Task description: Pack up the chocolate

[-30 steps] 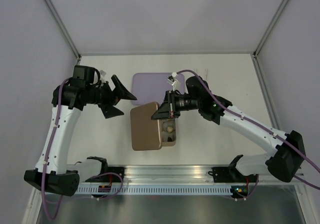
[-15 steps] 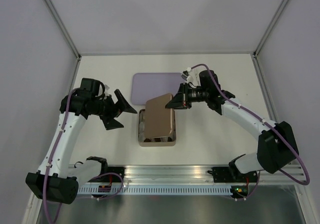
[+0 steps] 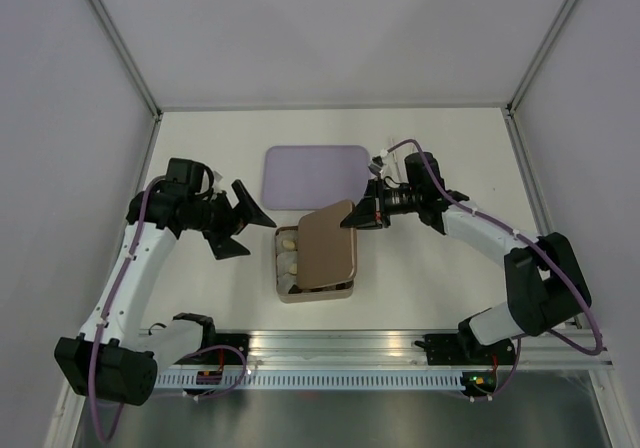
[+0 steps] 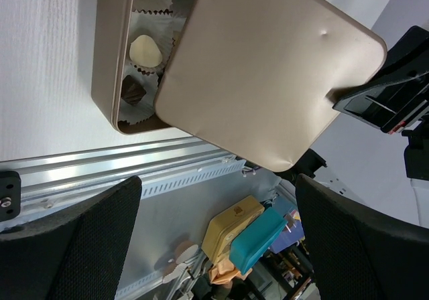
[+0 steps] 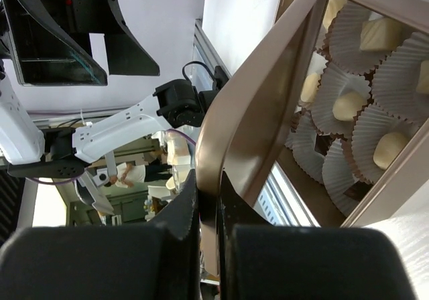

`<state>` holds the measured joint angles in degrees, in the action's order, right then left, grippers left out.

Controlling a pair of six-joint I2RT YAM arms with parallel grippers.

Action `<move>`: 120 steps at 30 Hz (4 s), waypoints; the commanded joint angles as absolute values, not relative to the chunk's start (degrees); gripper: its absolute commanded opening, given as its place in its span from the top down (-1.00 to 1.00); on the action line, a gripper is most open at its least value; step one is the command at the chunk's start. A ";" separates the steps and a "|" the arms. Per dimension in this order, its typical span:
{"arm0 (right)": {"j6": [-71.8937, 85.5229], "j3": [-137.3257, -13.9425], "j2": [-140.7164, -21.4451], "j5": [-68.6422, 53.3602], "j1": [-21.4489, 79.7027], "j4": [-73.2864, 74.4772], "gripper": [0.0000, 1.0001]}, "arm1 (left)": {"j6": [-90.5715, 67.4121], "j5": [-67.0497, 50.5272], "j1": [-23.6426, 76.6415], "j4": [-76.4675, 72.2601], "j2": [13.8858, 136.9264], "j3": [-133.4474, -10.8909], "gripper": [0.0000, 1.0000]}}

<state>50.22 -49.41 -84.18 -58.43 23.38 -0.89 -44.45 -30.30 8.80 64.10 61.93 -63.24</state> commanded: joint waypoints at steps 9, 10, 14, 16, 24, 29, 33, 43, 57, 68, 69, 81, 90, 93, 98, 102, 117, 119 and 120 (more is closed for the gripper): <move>46.33 -49.92 -89.73 -61.44 19.69 -4.93 0.67 | -42.45 -31.55 8.96 59.85 63.81 -61.26 -0.99; 45.45 -50.18 -90.08 -61.44 19.34 -4.31 0.62 | -42.45 -31.47 8.96 59.59 63.90 -61.09 -0.99; 39.04 -50.80 -91.67 -60.65 18.02 4.00 0.57 | -42.71 -31.20 9.40 58.80 64.16 -59.59 -0.99; 35.62 -50.80 -92.28 -60.82 16.97 5.97 0.56 | -42.98 -31.46 9.58 58.10 64.25 -58.28 -0.99; 28.83 -52.38 -95.97 -58.27 16.08 14.06 0.39 | -44.03 -30.67 10.90 55.38 64.51 -55.29 -0.99; 27.07 -53.88 -98.78 -55.99 16.08 16.25 0.30 | -45.26 -30.06 12.13 52.57 64.95 -51.51 -0.99; 26.98 -54.93 -100.98 -55.11 16.08 16.26 0.17 | -46.32 -29.45 12.48 50.19 64.86 -49.66 -0.99; 25.93 -56.34 -101.78 -52.92 16.61 18.19 0.26 | -47.81 -26.90 14.24 45.71 67.32 -46.50 -0.99; 33.74 -57.04 -99.49 -45.63 22.85 13.62 0.22 | -52.73 -25.32 20.47 35.60 72.86 -43.95 -0.99; 36.39 -58.97 -99.32 -40.52 27.33 13.71 0.00 | -52.74 -24.79 22.15 34.63 74.18 -43.68 -0.97; 36.39 -59.15 -99.23 -40.26 27.59 13.88 -0.02 | -52.82 -24.52 22.15 34.54 74.18 -43.68 -0.97; 35.07 -63.63 -95.90 -34.02 29.00 20.56 -0.24 | -51.77 -23.55 22.15 34.45 73.74 -43.24 -0.82; 31.38 -66.62 -95.45 -29.27 29.71 28.99 -0.29 | -51.41 -23.47 22.24 34.72 73.66 -43.24 -0.80; 29.45 -68.90 -95.36 -26.55 29.88 31.72 -0.18 | -51.50 -21.37 22.24 36.73 72.60 -43.50 -0.78; 27.86 -72.59 -96.33 -25.23 33.30 32.96 0.06 | -51.42 -16.27 22.15 42.00 71.81 -45.52 -0.64; 29.17 -72.60 -97.73 -24.08 36.29 31.12 0.17 | -51.94 -13.45 22.24 42.63 71.72 -46.14 -0.52; 30.85 -64.94 -103.10 -17.31 36.56 29.17 0.56 | -52.82 -8.88 22.24 44.47 81.65 -48.33 0.49; 29.63 -67.93 -102.92 -17.23 36.56 30.49 0.56 | -50.37 -7.48 22.15 45.87 82.52 -50.87 0.49; 29.27 -69.24 -102.66 -17.14 36.56 32.24 0.56 | -49.40 -6.95 22.15 46.92 83.14 -54.54 0.49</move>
<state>32.45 -67.29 -100.33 -24.23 36.51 26.39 -51.72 -14.79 21.98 45.06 80.12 -50.22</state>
